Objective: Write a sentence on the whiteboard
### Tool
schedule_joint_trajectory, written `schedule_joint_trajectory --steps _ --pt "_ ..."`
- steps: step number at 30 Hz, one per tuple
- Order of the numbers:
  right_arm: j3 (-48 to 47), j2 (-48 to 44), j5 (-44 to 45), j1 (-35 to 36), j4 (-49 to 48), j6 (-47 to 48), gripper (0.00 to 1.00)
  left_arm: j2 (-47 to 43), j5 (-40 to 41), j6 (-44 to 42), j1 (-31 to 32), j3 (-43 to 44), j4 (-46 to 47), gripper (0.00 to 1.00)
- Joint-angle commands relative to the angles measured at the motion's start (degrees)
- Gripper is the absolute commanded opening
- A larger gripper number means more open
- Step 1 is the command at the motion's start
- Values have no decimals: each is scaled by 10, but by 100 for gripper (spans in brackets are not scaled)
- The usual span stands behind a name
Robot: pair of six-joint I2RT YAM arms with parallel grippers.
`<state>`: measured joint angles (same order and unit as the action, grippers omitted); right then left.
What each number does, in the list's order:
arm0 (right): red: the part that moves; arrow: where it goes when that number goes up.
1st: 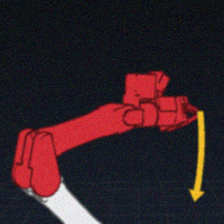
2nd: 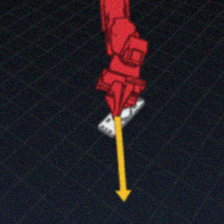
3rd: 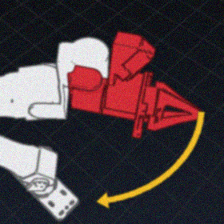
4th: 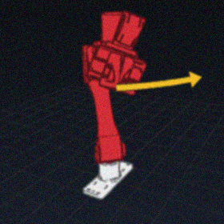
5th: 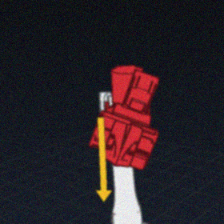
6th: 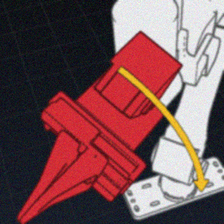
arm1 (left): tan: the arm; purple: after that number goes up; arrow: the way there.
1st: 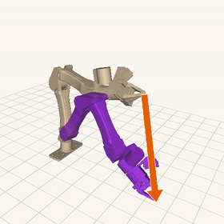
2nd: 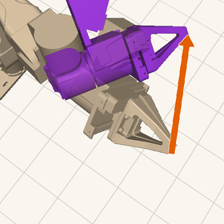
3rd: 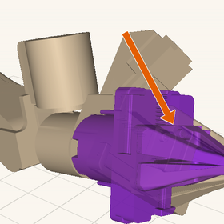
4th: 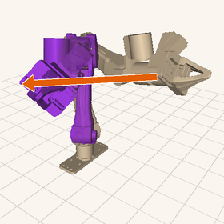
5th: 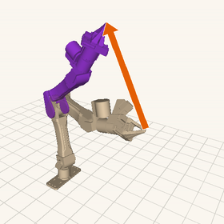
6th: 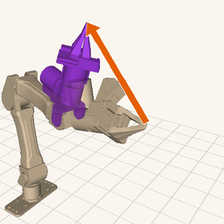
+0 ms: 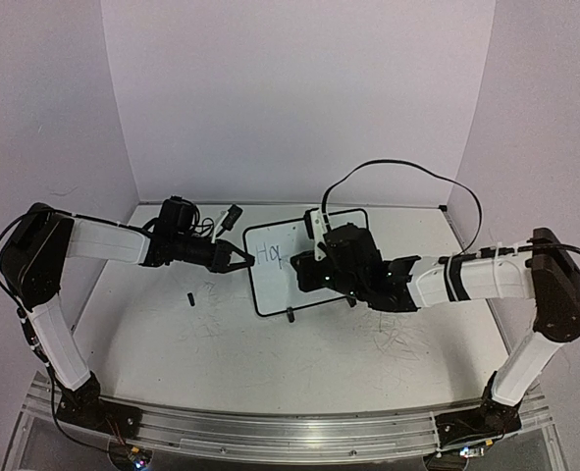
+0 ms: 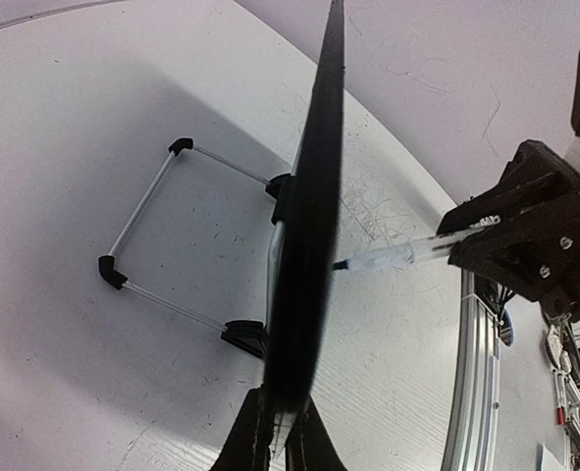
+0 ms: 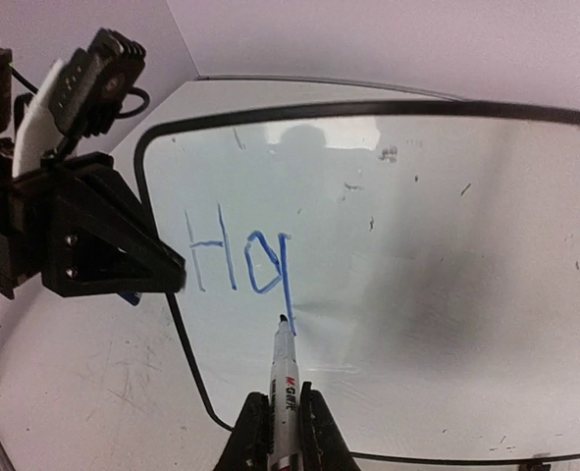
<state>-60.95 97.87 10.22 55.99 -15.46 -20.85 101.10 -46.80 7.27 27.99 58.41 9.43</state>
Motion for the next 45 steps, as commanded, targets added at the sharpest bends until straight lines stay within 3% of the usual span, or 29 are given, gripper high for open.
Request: schedule_joint_trajectory --steps 1,16,45 --pt "-16 -23 8 -2 -30 15 0 -25 7 -1 -5 4 -14 0" --pt "-66 20 23 -4 -35 34 0 -26 7 0 -5 5 -14 0" --pt "-70 31 65 -7 -11 26 0 -29 10 -3 -5 4 -16 0"
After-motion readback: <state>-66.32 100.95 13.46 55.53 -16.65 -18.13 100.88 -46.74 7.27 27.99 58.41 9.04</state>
